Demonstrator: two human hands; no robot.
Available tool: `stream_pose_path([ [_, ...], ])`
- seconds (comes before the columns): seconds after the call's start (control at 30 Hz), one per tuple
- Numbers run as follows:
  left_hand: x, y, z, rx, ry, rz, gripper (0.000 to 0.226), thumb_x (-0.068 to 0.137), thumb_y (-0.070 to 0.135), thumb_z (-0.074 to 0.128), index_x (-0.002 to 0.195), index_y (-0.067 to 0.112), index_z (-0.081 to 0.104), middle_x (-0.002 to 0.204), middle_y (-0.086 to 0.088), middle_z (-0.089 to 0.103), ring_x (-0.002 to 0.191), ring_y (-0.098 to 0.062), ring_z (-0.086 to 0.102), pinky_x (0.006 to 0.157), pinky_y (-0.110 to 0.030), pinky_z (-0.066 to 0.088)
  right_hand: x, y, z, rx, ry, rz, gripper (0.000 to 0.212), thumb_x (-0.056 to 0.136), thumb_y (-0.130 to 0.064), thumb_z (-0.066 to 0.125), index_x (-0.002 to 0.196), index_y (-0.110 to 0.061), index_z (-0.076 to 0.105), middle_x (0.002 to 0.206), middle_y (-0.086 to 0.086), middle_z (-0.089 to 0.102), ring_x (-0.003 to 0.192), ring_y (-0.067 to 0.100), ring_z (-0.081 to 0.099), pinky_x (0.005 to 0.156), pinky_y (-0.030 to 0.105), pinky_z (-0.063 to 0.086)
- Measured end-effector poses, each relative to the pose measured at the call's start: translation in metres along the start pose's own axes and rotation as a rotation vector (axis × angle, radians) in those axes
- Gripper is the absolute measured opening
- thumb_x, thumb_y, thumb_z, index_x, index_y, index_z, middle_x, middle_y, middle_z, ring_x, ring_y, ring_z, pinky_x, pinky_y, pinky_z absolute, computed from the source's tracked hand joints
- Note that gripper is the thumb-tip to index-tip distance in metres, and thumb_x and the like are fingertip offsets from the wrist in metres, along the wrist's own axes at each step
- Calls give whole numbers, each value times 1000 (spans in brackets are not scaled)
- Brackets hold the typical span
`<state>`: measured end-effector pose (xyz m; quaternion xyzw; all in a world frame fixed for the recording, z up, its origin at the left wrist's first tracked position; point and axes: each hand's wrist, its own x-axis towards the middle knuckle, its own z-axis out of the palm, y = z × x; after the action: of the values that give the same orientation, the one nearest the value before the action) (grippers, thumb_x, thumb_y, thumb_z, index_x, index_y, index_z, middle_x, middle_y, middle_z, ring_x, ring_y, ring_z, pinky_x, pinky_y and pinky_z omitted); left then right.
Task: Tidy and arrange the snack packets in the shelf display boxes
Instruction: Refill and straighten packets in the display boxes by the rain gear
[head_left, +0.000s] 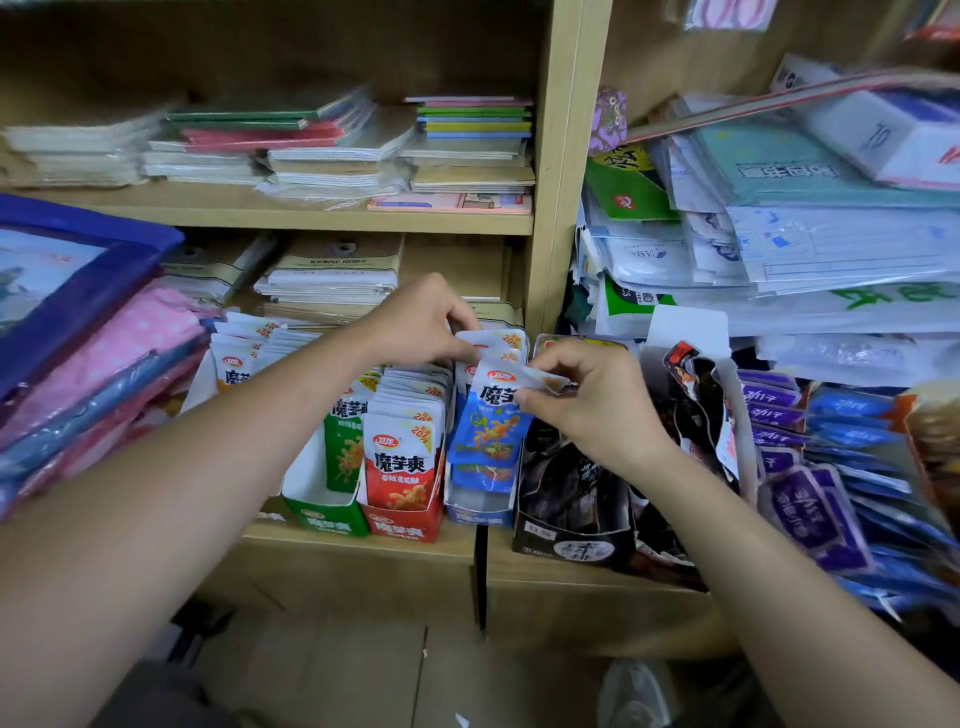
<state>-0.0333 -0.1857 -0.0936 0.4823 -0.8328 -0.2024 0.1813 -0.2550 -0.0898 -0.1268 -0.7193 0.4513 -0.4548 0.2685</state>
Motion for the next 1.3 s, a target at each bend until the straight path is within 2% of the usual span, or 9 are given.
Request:
stream_pose_path([
  [0.1, 3, 0, -3, -54, -25, -2, 7, 77, 24, 88, 77, 24, 81, 76, 4, 75, 76, -25, 66, 71, -41, 50, 3, 4, 5, -158, -110, -79, 25, 74, -5, 84, 68, -21, 67, 64, -11, 60, 60, 3, 54, 57, 21, 41],
  [0.23, 10, -3, -6, -94, -54, -11, 6, 78, 17, 87, 81, 17, 82, 78, 1, 77, 72, -15, 63, 69, -38, 49, -5, 11, 26, -423, -265, -169, 8, 79, -11, 80, 77, -16, 73, 74, -2, 69, 69, 17, 63, 62, 37, 51],
  [0.47, 24, -6, 7, -45, -78, 5, 12, 86, 11, 79, 84, 20, 70, 116, -10, 71, 108, -23, 63, 96, -39, 47, -4, 22, 34, -624, -121, -143, 13, 82, -17, 75, 88, -15, 64, 84, 2, 64, 82, 25, 57, 60, 34, 40],
  [0.6, 28, -14, 18, -67, -210, -23, 10, 91, 13, 74, 91, 20, 67, 93, 1, 71, 83, -15, 63, 81, -41, 52, 0, 23, 37, -635, -114, -160, 16, 77, -5, 73, 81, -13, 59, 78, 4, 60, 74, 29, 56, 57, 39, 47],
  [0.77, 27, -14, 16, -234, -248, -97, 22, 93, 29, 72, 114, 20, 71, 111, 8, 73, 108, -13, 67, 97, -36, 51, 9, 26, 34, -658, -12, -195, 18, 73, -5, 79, 80, -13, 65, 74, 3, 62, 75, 28, 58, 53, 35, 46],
  [0.9, 27, -17, 12, -259, -180, -160, 22, 97, 28, 65, 114, 22, 76, 128, 7, 67, 122, -11, 59, 111, -37, 44, 11, 26, 37, -780, 9, -204, 21, 67, -7, 83, 79, -13, 68, 68, 7, 60, 74, 32, 58, 57, 28, 32],
  [1.03, 9, -12, 15, -189, -66, -53, 30, 94, 35, 64, 120, 22, 74, 127, 6, 64, 119, -12, 58, 99, -33, 45, 12, 26, 36, -706, -12, -139, 52, 70, -13, 85, 117, -16, 64, 104, 4, 58, 93, 29, 60, 65, 34, 48],
  [1.17, -30, -13, 22, 175, 134, 148, 45, 82, 50, 66, 124, 34, 69, 127, 16, 61, 122, -12, 49, 100, -39, 40, 13, 27, 24, -550, 71, -113, 61, 71, -18, 88, 126, -15, 61, 112, 2, 49, 95, 24, 58, 75, 36, 52],
  [1.3, -57, -8, 39, 329, 293, 170, 37, 89, 47, 67, 125, 35, 69, 126, 17, 65, 122, -13, 47, 101, -42, 36, 24, 32, 4, -700, 104, -98, 59, 67, -39, 89, 120, -20, 68, 115, -2, 61, 107, 28, 48, 84, 29, 33],
])
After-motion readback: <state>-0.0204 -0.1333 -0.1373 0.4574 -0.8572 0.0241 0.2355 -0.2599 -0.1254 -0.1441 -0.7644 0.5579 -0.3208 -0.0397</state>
